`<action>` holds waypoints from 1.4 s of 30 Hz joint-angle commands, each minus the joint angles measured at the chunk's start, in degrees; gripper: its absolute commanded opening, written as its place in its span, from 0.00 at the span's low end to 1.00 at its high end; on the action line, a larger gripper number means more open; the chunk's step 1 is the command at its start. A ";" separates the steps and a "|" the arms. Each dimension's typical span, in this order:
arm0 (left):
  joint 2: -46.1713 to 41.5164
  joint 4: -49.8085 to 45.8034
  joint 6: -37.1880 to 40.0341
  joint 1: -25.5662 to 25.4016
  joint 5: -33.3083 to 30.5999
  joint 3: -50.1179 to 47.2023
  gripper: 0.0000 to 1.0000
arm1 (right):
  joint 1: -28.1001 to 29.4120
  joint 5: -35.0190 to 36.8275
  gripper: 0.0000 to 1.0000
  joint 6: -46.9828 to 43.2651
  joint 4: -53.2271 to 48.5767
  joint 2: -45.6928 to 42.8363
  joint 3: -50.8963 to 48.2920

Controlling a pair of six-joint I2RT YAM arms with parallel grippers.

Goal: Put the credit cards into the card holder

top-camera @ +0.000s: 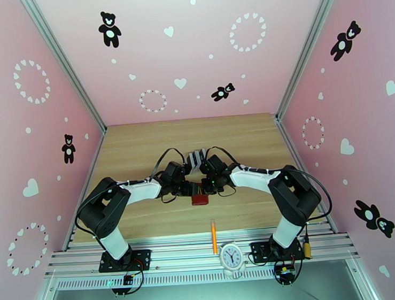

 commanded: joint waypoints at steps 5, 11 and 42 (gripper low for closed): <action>2.71 -2.18 0.48 -0.15 -0.95 0.51 0.49 | 0.66 -0.41 0.00 -0.04 -0.46 2.80 1.41; 2.75 -2.13 0.39 -0.21 -0.85 0.53 0.50 | 0.63 0.23 0.00 -0.01 -1.24 3.76 1.52; -1.10 -0.92 -0.09 0.60 -2.96 -1.41 0.49 | 0.70 -1.24 0.35 0.61 -1.78 0.07 2.30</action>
